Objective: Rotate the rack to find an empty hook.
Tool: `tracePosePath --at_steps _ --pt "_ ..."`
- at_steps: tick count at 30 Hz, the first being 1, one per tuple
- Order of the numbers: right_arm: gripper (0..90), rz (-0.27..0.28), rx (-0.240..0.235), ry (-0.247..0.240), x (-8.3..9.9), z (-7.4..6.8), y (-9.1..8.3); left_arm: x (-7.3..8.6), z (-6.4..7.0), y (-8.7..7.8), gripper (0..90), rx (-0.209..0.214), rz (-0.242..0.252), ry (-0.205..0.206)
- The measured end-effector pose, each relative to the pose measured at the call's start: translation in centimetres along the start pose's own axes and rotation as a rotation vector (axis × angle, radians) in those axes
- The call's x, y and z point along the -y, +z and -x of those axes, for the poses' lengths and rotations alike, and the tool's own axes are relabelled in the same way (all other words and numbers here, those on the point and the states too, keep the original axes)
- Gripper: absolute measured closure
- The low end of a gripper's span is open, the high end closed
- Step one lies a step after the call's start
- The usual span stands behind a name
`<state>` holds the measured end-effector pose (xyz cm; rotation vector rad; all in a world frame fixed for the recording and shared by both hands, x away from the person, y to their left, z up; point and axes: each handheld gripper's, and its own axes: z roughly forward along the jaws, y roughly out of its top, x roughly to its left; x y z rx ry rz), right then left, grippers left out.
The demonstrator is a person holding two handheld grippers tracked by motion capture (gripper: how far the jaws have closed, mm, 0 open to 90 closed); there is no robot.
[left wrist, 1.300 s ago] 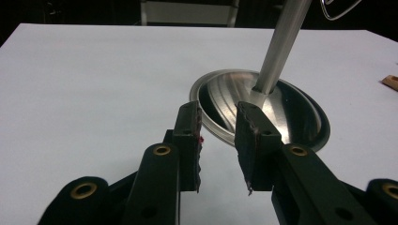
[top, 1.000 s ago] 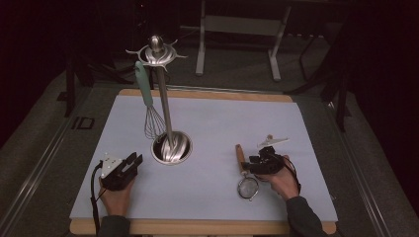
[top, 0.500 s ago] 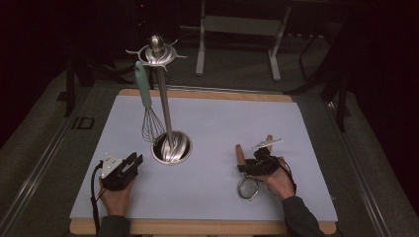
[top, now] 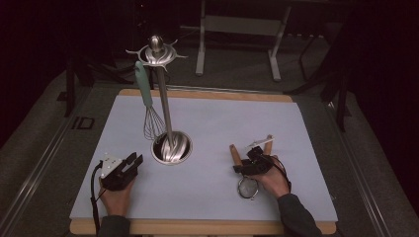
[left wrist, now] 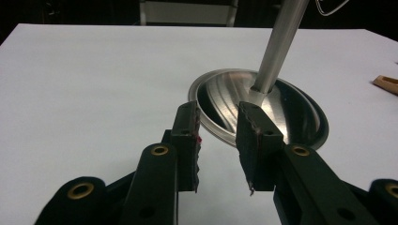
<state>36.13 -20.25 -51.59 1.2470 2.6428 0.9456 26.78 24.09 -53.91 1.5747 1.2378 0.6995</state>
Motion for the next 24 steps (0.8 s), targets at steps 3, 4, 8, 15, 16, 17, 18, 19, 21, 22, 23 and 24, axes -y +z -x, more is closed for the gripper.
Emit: tracePosePath --at_steps 3,4,8,15,16,17,18,19,21,22,23,24 --pt "54.8 -0.010 0.003 -0.010 -0.4 -0.1 0.3 0.0 0.0 0.0 69.5 0.001 0.003 -0.001" --pt "55.3 -0.012 0.003 -0.013 -0.6 -0.2 0.3 0.0 0.0 0.0 69.5 0.002 0.002 -0.002" --pt "56.9 -0.023 0.000 -0.020 -0.8 -0.4 0.5 0.0 0.0 0.0 69.3 0.002 0.003 -0.001" --pt "60.7 -0.076 -0.002 -0.072 -1.7 -1.4 1.0 0.0 0.0 0.0 69.2 0.003 0.003 -0.002" --pt "61.1 -0.082 0.002 -0.070 -1.8 -1.6 1.0 0.0 -0.1 0.0 69.2 0.003 0.003 -0.002" --pt "61.8 -0.090 0.004 -0.076 -2.0 -1.7 1.1 0.0 -0.1 0.0 69.1 0.003 0.003 -0.001" --pt "62.3 -0.095 0.004 -0.082 -2.1 -1.8 1.2 0.0 -0.1 0.0 69.1 0.003 0.003 -0.001" --pt "62.9 -0.099 0.005 -0.091 -2.2 -2.0 1.3 0.0 -0.1 0.0 69.1 0.003 0.003 -0.001" --pt "63.3 -0.106 0.003 -0.108 -2.5 -2.2 1.4 0.0 -0.1 0.0 69.1 0.002 0.003 0.000" --pt "63.3 -0.113 0.003 -0.117 -2.6 -2.4 1.5 0.0 -0.1 0.0 69.0 0.002 0.003 0.000" --pt "63.3 -0.118 0.000 -0.124 -2.7 -2.5 1.5 0.0 0.0 -0.1 68.9 0.002 0.003 -0.001" --pt "63.4 -0.122 -0.002 -0.129 -2.8 -2.6 1.6 0.0 0.0 -0.1 68.9 0.002 0.004 0.000"
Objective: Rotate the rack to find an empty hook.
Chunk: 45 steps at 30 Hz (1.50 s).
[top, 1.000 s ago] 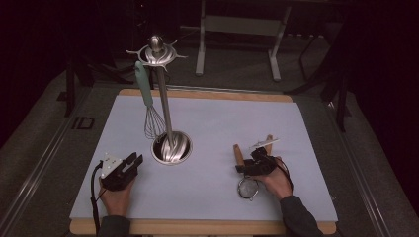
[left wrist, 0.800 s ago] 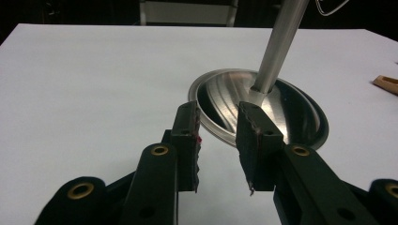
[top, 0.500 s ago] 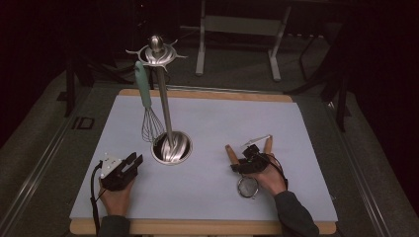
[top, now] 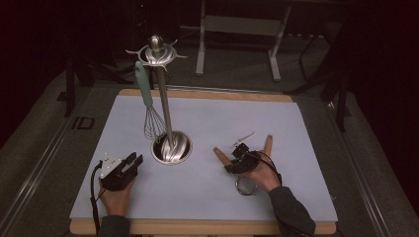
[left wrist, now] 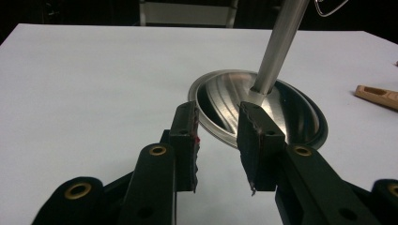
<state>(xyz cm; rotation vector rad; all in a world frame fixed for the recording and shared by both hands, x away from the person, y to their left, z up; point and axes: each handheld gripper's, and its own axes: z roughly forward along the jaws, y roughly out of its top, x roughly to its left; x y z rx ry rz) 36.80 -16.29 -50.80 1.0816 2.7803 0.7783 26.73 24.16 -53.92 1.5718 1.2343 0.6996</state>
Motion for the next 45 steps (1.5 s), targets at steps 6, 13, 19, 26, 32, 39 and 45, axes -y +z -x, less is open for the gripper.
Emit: tracePosePath --at_steps 6,13,19,26,32,39,45 --pt "62.4 -0.024 -0.014 -0.003 -0.6 0.0 -0.3 0.0 0.0 0.0 68.9 0.001 0.002 -0.003" --pt "63.1 -0.101 -0.066 0.028 -0.9 0.6 -0.9 0.0 0.0 0.0 68.8 0.001 0.001 -0.002" --pt "64.7 -0.147 -0.093 0.052 -0.9 0.8 -0.8 0.0 0.0 0.0 68.7 0.000 0.003 0.000" --pt "67.8 -0.188 -0.115 0.114 -1.1 1.1 -0.5 0.0 0.0 0.0 68.7 0.002 0.001 -0.001" --pt "70.5 -0.167 -0.120 0.150 -1.1 1.5 -0.6 0.0 0.0 0.0 68.7 0.001 0.000 -0.002" --pt "70.8 -0.111 -0.105 0.157 -1.2 1.7 -1.2 0.0 0.1 0.0 68.7 0.000 0.003 -0.002" --pt "70.7 -0.075 -0.118 0.144 -1.4 1.5 -1.6 0.0 0.0 0.0 68.7 0.001 0.002 -0.001"
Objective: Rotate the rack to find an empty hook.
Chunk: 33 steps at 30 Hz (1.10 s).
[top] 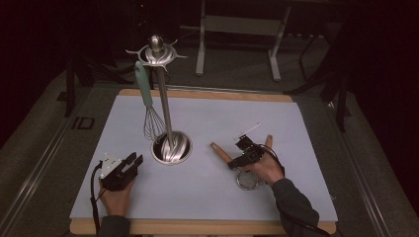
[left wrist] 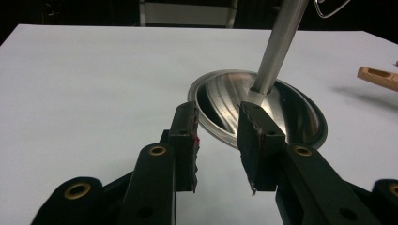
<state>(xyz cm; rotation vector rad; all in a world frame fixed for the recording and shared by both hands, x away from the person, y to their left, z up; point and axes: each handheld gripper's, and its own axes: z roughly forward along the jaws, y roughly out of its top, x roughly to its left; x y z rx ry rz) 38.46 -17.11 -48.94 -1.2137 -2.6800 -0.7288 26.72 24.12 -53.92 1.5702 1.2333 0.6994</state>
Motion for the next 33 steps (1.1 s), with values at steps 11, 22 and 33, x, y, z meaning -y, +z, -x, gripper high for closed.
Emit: tracePosePath --at_steps 11,22,33 --pt "70.7 0.072 -0.022 -0.018 -0.3 -0.4 -0.7 0.0 0.0 0.0 68.6 0.000 0.001 -0.001" --pt "70.8 0.151 -0.016 -0.050 -0.6 -0.9 -1.8 0.0 0.0 0.0 68.6 -0.001 0.001 0.001" --pt "70.7 0.188 -0.025 -0.100 -0.9 -1.7 -2.7 0.0 0.0 0.0 68.6 0.000 0.000 0.002"
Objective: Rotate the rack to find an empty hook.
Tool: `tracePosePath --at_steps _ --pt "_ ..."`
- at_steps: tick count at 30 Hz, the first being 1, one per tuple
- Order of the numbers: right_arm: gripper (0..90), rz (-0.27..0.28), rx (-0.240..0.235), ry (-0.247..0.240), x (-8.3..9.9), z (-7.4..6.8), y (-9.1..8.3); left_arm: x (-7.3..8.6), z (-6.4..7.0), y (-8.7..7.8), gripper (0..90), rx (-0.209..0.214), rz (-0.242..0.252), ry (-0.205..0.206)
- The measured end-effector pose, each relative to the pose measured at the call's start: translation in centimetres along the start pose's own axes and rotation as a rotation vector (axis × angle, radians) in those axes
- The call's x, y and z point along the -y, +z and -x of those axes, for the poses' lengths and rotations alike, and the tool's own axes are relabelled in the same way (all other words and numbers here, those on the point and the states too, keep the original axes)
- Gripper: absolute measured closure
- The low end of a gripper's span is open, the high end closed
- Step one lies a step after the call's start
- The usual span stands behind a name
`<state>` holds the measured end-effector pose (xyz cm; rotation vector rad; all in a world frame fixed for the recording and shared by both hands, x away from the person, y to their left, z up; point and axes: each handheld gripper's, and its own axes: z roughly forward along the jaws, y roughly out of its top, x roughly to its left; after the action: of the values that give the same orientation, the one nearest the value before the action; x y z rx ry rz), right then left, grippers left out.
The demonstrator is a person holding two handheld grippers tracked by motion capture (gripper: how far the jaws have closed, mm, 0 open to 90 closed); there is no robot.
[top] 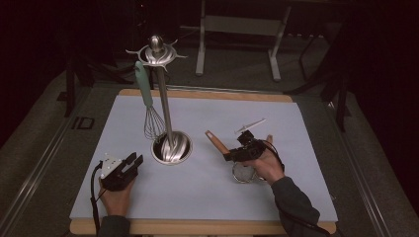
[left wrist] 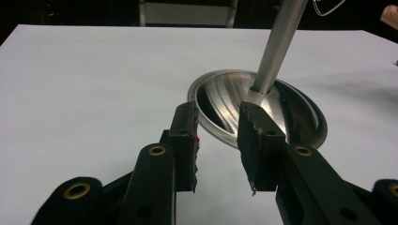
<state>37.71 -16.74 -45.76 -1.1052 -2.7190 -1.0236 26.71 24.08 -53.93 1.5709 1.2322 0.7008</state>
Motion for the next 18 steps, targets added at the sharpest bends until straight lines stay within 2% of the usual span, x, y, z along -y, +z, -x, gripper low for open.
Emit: tracePosePath --at_steps 18 --pt "70.8 0.104 -0.009 -0.054 -0.7 -1.2 -1.0 0.0 0.0 0.0 68.5 0.000 0.000 -0.001"
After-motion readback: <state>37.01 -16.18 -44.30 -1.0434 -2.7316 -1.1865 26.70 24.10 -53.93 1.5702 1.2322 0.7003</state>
